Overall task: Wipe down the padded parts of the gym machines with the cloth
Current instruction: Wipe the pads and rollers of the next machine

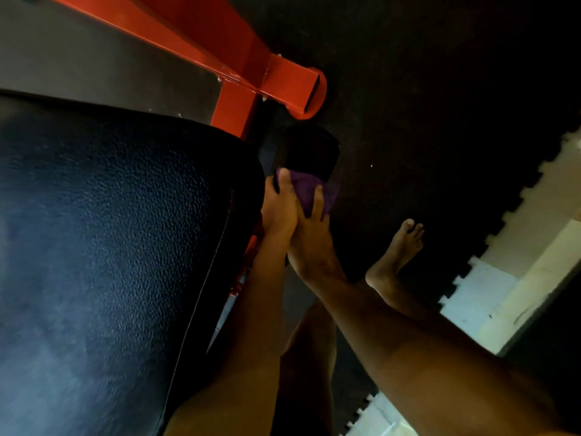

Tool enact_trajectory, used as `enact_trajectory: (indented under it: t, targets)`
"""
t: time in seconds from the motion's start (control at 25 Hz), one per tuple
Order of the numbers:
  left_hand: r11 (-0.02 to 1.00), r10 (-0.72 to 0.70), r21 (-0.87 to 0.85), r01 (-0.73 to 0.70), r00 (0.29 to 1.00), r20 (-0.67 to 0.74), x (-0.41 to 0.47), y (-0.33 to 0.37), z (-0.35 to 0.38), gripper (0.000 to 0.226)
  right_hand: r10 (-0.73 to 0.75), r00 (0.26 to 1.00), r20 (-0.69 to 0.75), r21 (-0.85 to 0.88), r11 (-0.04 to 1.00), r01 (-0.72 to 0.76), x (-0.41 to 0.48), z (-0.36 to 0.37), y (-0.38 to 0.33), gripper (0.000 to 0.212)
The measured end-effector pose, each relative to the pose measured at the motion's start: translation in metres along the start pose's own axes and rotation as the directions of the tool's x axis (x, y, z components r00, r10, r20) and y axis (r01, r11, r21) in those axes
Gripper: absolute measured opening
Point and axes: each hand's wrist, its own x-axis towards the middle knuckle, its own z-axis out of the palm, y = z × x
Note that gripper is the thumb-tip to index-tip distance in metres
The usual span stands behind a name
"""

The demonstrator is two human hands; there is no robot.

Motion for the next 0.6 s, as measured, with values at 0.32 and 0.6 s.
enact_trajectory:
  t: [0.32,0.6]
  targets:
    - [0.993,0.035,0.111,-0.041,0.998,0.054,-0.047,0.019,-0.009,0.028,0.103,0.994,-0.048,0.343,0.936,-0.08,-0.061,-0.078,0.026,0.082]
    - [0.997,0.049,-0.068,-0.029,0.946,0.319,-0.181,0.126,-0.037,0.018,0.04,0.97,-0.24,0.398,0.915,0.061,-0.129,-0.242,0.045,0.063]
